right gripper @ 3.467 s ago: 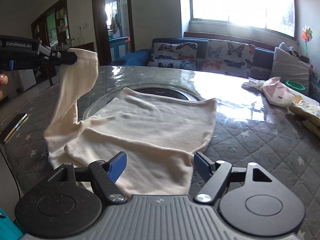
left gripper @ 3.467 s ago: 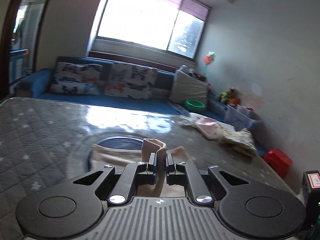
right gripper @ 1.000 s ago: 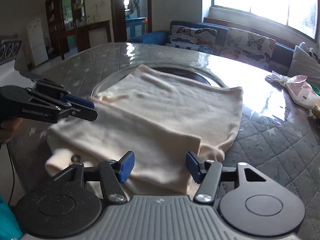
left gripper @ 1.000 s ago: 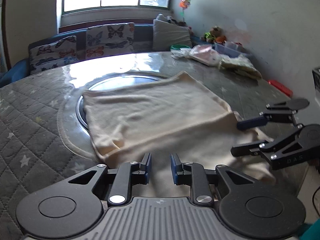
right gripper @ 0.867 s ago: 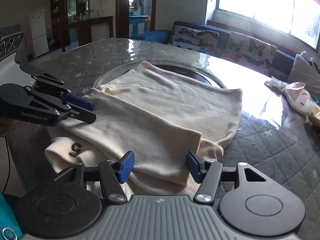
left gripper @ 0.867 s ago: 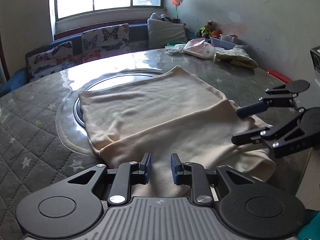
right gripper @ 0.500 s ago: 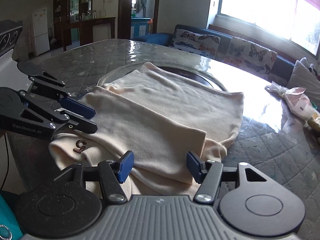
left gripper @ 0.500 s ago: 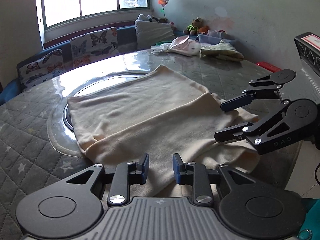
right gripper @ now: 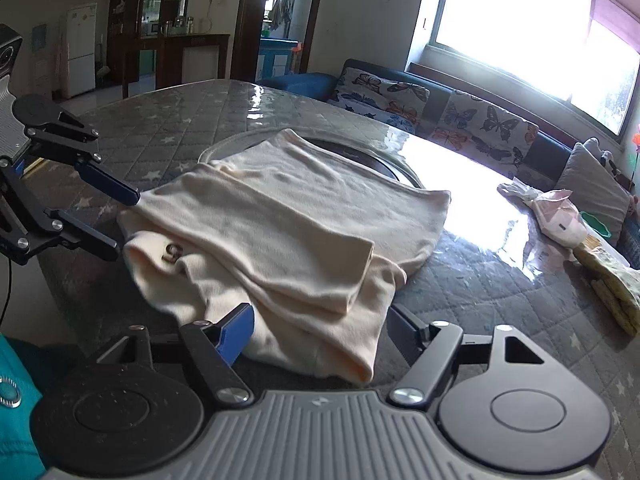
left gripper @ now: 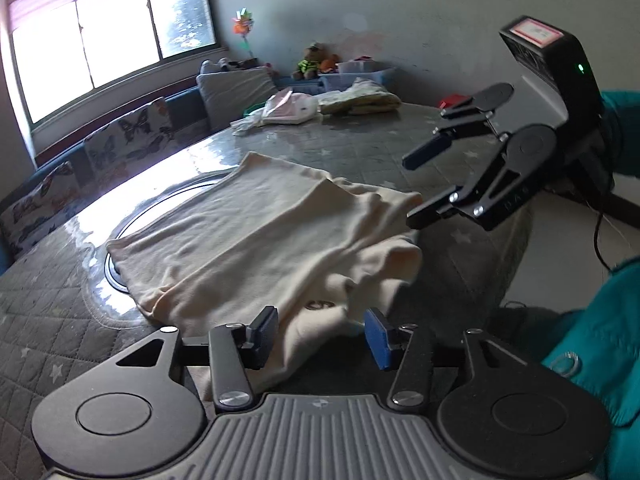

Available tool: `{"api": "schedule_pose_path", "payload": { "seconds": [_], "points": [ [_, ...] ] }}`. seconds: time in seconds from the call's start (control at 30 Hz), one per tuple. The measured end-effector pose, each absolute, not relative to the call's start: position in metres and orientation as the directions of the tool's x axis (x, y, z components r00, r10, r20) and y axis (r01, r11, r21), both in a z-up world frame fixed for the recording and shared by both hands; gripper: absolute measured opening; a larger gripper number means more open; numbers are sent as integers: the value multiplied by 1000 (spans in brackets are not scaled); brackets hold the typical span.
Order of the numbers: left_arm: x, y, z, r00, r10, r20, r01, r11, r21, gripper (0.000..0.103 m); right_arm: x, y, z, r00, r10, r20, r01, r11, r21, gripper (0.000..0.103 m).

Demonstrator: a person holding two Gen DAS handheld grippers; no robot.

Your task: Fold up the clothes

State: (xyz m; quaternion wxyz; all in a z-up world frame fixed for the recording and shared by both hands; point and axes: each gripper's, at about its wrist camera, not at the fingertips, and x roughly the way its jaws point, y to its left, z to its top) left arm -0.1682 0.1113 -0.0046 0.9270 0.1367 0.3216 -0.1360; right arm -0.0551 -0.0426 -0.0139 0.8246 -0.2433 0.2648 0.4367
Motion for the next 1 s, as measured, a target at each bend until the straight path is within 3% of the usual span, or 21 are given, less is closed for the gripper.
{"api": "schedule_pose_path", "payload": {
  "seconds": [0.33,0.4,0.47,0.57,1.0],
  "points": [
    [-169,94,-28,774,-126,-621,365,890,273,51,-73,-52,-25,484,576,-658,-855,470,-218,83],
    [-170,94,-29,778,-125,-616,364,888,279,43,-76,-52,-27,481,578,-660,-859,460,-223,84],
    [-168,95,-29,780,-126,-613,356,894,270,26,-79,-52,-31,478,578,-662,-863,451,-230,84],
    [-165,100,-26,788,-129,-602,336,909,245,15,-82,-49,-36,471,579,-665,-870,427,-244,84],
    [-136,128,3,818,-157,-553,274,952,135,12,-82,-25,-41,449,638,-626,-894,323,-311,82]
  ]
}}
